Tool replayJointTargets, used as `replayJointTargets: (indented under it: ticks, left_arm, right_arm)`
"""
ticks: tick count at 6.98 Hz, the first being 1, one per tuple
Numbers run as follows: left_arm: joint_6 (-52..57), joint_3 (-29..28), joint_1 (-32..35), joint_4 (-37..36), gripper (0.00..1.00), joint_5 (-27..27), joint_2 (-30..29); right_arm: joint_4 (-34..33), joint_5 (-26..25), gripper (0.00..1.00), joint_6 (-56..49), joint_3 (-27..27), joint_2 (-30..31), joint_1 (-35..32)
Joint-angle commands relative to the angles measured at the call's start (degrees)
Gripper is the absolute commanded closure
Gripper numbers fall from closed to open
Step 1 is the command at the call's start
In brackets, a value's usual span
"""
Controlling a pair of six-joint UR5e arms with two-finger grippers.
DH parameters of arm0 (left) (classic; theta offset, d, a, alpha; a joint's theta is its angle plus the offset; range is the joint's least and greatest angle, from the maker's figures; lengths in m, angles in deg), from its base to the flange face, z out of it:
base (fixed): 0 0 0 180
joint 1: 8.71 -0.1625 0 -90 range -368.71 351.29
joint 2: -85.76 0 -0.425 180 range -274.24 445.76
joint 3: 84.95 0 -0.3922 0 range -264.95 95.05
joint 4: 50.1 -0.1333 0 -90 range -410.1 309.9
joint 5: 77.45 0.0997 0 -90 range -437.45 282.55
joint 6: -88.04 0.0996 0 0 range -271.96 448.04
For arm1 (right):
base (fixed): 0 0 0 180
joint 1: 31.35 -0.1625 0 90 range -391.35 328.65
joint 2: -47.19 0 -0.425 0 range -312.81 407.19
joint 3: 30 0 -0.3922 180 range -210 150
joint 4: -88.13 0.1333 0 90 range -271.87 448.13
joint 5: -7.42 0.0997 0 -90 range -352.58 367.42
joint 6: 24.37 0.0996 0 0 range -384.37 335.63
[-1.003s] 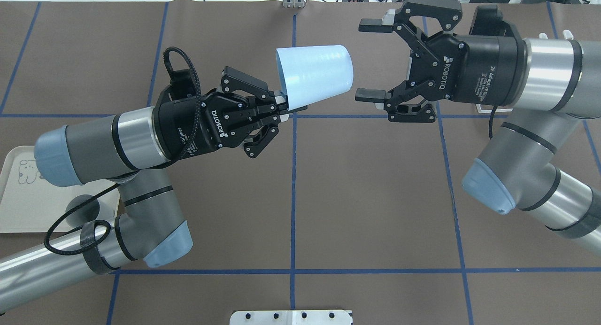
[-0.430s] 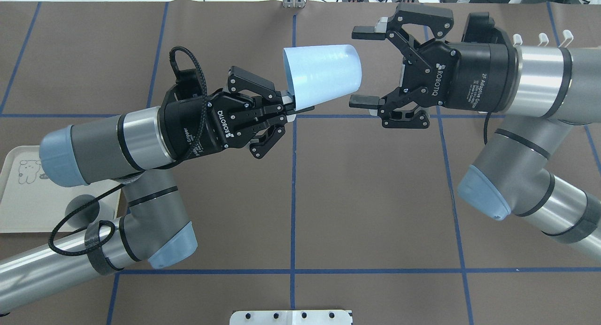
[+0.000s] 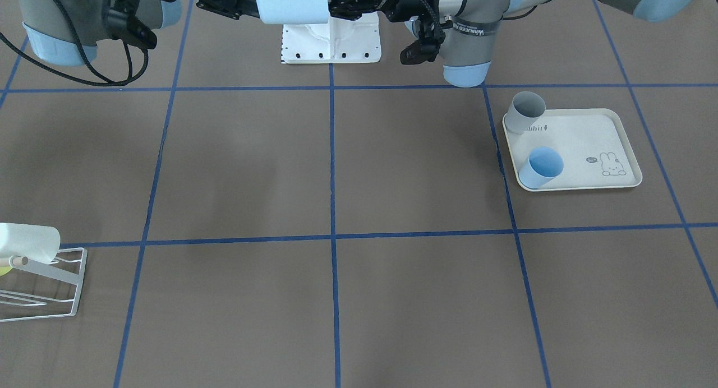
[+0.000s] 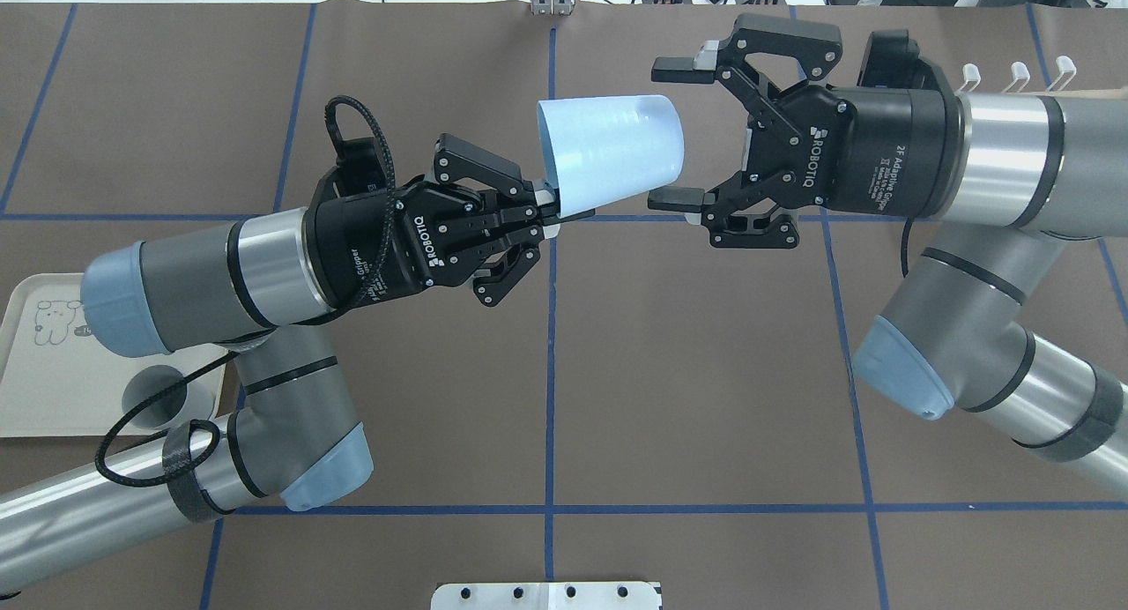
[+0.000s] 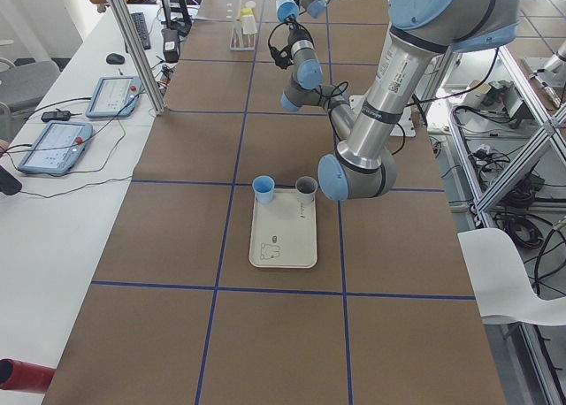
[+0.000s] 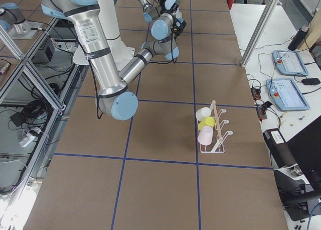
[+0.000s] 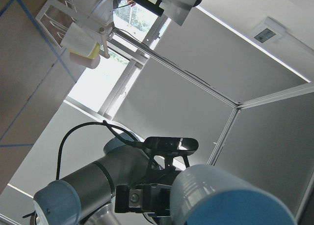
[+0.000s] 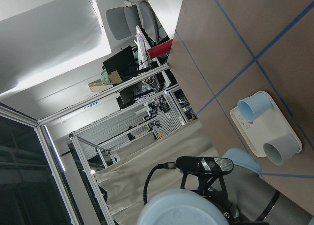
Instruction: Transfer IKEA cup to right arm and place on rack
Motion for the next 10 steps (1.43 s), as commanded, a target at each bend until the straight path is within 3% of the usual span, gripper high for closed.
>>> replayJointTargets:
  ticks: [1, 2, 3, 4, 5, 7, 8, 9, 10]
  left_arm:
    - [0.07, -0.09, -0.42, 0.0, 1.0, 0.0, -0.27]
    - [-0.02, -0.09, -0.43, 0.0, 1.0, 0.0, -0.27]
    - [-0.02, -0.09, -0.43, 0.0, 1.0, 0.0, -0.53]
    - [-0.02, -0.09, -0.43, 0.0, 1.0, 0.0, -0.97]
    - [-0.02, -0.09, -0.43, 0.0, 0.84, 0.0, -0.97]
    - [-0.02, 0.0, -0.43, -0.09, 0.47, 0.0, -1.06]
    - [-0.02, -0.09, -0.43, -0.09, 0.45, 0.0, -0.97]
    - [-0.02, -0.01, -0.34, -0.18, 0.31, 0.0, -0.88]
    - [0.41, 0.08, -0.17, -0.18, 0.3, 0.0, -0.88]
  right_arm:
    - [0.0, 0.06, 0.0, 0.09, 0.11, -0.29, 0.17]
    - [-0.09, -0.12, 0.01, 0.09, 0.11, -0.29, 0.26]
    - [0.0, -0.21, 0.14, 0.17, 0.02, -0.29, 0.26]
    - [0.0, -0.21, 0.73, 0.35, -0.07, -0.29, 0.26]
    - [0.0, -0.38, 1.0, 0.35, -0.33, -0.29, 0.26]
    - [-0.09, -0.47, 1.0, 0.18, -0.59, -0.29, 0.26]
    - [-0.09, -0.47, 1.0, 0.18, -0.77, -0.29, 0.26]
    - [-0.09, -0.38, 1.0, 0.18, -0.86, -0.29, 0.18]
    - [0.0, -0.3, 1.0, 0.09, -1.12, 0.15, -0.09]
